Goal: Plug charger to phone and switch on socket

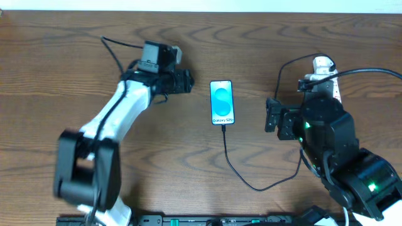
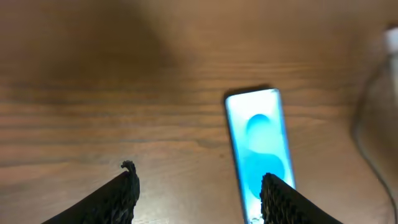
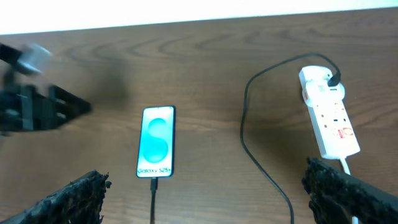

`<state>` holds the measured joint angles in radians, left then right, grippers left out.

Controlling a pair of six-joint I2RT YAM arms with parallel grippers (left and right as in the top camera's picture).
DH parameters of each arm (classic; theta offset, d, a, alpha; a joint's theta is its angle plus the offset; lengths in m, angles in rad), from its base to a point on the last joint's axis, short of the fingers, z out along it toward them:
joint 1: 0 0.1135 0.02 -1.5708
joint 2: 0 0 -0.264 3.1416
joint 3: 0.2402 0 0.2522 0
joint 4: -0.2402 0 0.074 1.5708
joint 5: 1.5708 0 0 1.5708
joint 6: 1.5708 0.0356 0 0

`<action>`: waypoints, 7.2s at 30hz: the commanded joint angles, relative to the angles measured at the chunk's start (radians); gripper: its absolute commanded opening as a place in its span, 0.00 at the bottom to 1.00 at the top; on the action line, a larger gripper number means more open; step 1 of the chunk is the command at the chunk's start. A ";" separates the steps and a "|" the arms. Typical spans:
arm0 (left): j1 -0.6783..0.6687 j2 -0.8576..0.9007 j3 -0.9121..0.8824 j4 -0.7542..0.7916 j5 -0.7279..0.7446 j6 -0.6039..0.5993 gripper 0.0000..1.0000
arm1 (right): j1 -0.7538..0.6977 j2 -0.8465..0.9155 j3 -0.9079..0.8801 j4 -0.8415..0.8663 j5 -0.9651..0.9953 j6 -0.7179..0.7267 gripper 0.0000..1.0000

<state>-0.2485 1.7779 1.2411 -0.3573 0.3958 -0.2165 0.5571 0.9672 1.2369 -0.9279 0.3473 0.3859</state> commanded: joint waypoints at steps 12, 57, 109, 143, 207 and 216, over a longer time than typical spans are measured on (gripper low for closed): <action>-0.002 -0.593 0.001 -0.259 -0.337 0.089 0.99 | -0.004 0.210 0.006 0.002 -0.027 0.010 0.99; 0.136 -1.273 -0.002 -0.634 -0.468 0.089 1.00 | -0.827 0.762 0.258 -0.123 -0.260 0.232 0.01; 0.188 -1.775 0.007 -1.152 -0.460 0.078 1.00 | -0.879 1.244 0.607 -0.040 -0.293 0.219 0.01; 0.188 -1.775 -0.014 -1.149 -0.502 0.078 1.00 | -0.879 1.177 0.607 -0.104 -0.246 0.201 0.01; 0.188 -1.775 -0.014 -1.149 -0.501 0.078 0.99 | -0.913 1.295 0.607 0.001 -0.418 0.204 0.01; 0.188 -1.775 -0.014 -1.149 -0.502 0.078 1.00 | -0.909 1.316 0.607 0.028 -0.431 0.201 0.01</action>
<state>-0.0650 0.0044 1.2308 -1.5074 -0.0895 -0.1341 -0.3569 2.2654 1.8256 -0.9016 -0.0639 0.5774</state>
